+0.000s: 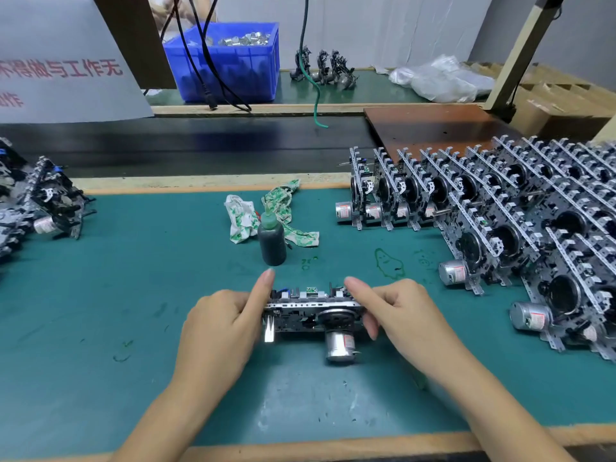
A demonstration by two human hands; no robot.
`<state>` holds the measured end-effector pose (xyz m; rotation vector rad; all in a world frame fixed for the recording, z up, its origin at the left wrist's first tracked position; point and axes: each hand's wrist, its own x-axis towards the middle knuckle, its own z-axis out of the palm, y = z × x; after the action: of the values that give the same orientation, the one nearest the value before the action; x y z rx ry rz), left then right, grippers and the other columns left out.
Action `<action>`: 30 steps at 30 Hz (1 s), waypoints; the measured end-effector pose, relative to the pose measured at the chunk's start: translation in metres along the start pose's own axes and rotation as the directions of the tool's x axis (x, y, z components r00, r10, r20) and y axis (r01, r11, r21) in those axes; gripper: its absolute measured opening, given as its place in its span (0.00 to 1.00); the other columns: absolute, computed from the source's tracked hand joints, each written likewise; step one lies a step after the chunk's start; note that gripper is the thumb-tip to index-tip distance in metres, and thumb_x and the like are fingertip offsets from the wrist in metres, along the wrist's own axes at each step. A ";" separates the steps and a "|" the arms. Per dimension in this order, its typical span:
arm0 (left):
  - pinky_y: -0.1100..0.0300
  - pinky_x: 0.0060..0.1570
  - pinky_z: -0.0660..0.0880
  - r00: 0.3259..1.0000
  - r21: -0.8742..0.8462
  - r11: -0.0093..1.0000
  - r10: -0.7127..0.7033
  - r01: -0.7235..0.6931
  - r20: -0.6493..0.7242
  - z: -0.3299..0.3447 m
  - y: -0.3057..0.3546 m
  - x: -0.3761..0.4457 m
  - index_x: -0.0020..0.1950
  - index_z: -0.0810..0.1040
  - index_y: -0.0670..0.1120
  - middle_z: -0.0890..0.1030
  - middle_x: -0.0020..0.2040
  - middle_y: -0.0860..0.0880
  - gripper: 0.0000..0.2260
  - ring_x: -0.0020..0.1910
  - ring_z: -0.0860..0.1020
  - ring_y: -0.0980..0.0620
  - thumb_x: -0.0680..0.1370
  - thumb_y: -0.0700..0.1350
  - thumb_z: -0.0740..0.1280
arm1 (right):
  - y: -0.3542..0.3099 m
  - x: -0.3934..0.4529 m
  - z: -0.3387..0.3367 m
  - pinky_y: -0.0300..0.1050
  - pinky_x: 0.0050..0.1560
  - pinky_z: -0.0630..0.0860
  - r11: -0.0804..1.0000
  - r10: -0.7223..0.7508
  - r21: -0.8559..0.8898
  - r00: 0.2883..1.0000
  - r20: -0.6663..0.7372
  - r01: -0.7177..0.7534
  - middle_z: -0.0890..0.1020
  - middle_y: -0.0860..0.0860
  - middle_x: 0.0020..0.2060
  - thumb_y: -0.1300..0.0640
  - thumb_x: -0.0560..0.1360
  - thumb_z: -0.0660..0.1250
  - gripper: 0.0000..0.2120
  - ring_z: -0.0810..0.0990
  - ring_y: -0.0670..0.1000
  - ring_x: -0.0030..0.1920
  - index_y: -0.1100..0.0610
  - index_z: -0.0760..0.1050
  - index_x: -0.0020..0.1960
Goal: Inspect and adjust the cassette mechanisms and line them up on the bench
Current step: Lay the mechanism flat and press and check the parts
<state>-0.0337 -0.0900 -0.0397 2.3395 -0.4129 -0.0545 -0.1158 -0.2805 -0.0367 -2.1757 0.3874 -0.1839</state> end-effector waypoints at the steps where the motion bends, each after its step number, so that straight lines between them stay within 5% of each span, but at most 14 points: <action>1: 0.53 0.35 0.71 1.000 0.108 0.994 -0.014 0.015 -0.007 -0.002 0.001 0.001 0.25 0.66 0.38 0.68 0.20 0.43 0.39 0.24 0.69 0.45 0.68 0.73 0.40 | 0.000 0.001 0.000 0.34 0.29 0.62 0.996 -0.014 -0.087 1.000 -0.024 0.012 0.63 0.50 0.16 0.24 0.68 0.53 0.38 0.64 0.45 0.21 0.58 0.69 0.23; 3: 0.59 0.30 0.67 0.994 0.352 0.936 0.045 -0.008 -0.097 -0.006 0.002 0.002 0.27 0.70 0.42 0.71 0.22 0.45 0.40 0.27 0.72 0.46 0.67 0.74 0.36 | 0.002 0.002 -0.003 0.36 0.31 0.62 0.958 -0.059 -0.284 0.995 -0.075 0.036 0.69 0.53 0.22 0.23 0.65 0.47 0.39 0.67 0.46 0.26 0.60 0.67 0.28; 5: 0.60 0.28 0.61 0.967 0.422 0.902 0.183 -0.092 -0.179 -0.011 0.006 0.000 0.31 0.74 0.48 0.73 0.27 0.53 0.37 0.31 0.71 0.50 0.69 0.74 0.38 | 0.009 0.003 -0.011 0.31 0.39 0.63 0.932 -0.120 -0.348 0.992 -0.045 0.098 0.73 0.46 0.32 0.24 0.62 0.49 0.32 0.71 0.40 0.39 0.53 0.69 0.33; 7: 0.58 0.34 0.67 0.914 0.293 0.906 0.366 -0.306 -0.175 -0.013 0.007 0.003 0.39 0.77 0.51 0.77 0.37 0.58 0.28 0.40 0.73 0.54 0.74 0.71 0.48 | 0.014 0.002 -0.017 0.26 0.52 0.61 0.941 -0.166 -0.279 0.979 0.120 0.193 0.72 0.36 0.47 0.26 0.61 0.59 0.23 0.68 0.34 0.55 0.41 0.70 0.46; 9: 0.64 0.48 0.69 0.854 0.055 0.861 0.508 -0.506 -0.113 -0.009 0.012 0.008 0.46 0.80 0.50 0.79 0.45 0.57 0.19 0.49 0.74 0.58 0.74 0.63 0.60 | 0.019 0.002 -0.013 0.26 0.57 0.60 0.965 -0.210 -0.111 0.956 0.207 0.236 0.72 0.34 0.53 0.33 0.61 0.69 0.24 0.68 0.37 0.61 0.37 0.68 0.55; 12: 0.67 0.56 0.68 0.850 -0.246 0.829 0.525 -0.502 0.035 -0.001 0.026 0.015 0.47 0.82 0.52 0.79 0.49 0.60 0.13 0.54 0.75 0.61 0.72 0.59 0.65 | 0.021 0.005 -0.001 0.39 0.60 0.67 0.962 -0.255 0.135 0.960 0.115 0.239 0.78 0.39 0.50 0.48 0.64 0.74 0.17 0.75 0.44 0.57 0.42 0.75 0.51; 15: 0.64 0.55 0.70 0.859 -0.288 0.845 0.498 -0.451 0.115 0.006 0.030 0.020 0.44 0.84 0.53 0.80 0.48 0.61 0.13 0.52 0.77 0.60 0.70 0.60 0.66 | 0.022 0.009 0.003 0.49 0.60 0.71 0.943 -0.221 0.278 0.969 0.109 0.184 0.81 0.43 0.48 0.52 0.63 0.75 0.17 0.78 0.47 0.54 0.41 0.76 0.50; 19: 0.63 0.52 0.72 0.868 -0.316 0.848 0.481 -0.425 0.125 0.011 0.026 0.022 0.44 0.84 0.55 0.81 0.47 0.62 0.08 0.50 0.78 0.59 0.69 0.56 0.72 | 0.024 0.012 0.006 0.47 0.60 0.72 0.934 -0.227 0.312 0.964 0.135 0.176 0.80 0.41 0.48 0.51 0.63 0.75 0.18 0.78 0.45 0.54 0.37 0.77 0.51; 24: 0.69 0.49 0.69 0.896 -0.334 0.862 0.434 -0.382 0.095 0.014 0.029 0.019 0.47 0.81 0.60 0.81 0.47 0.64 0.09 0.49 0.77 0.61 0.68 0.53 0.72 | 0.026 0.012 0.007 0.44 0.57 0.73 0.918 -0.227 0.356 0.967 0.113 0.174 0.82 0.46 0.45 0.55 0.63 0.77 0.15 0.80 0.48 0.51 0.47 0.80 0.48; 30: 0.66 0.57 0.69 0.890 -0.379 0.851 0.438 -0.364 0.127 0.014 0.029 0.021 0.45 0.82 0.58 0.82 0.45 0.63 0.08 0.54 0.76 0.63 0.67 0.51 0.72 | 0.026 0.013 0.006 0.38 0.54 0.73 0.896 -0.178 0.432 0.976 0.128 0.107 0.82 0.49 0.45 0.61 0.61 0.78 0.16 0.80 0.47 0.49 0.49 0.81 0.47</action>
<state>-0.0240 -0.1252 -0.0281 1.8633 -0.9196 -0.1595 -0.1076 -0.2943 -0.0613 -1.7707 0.0795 -0.1520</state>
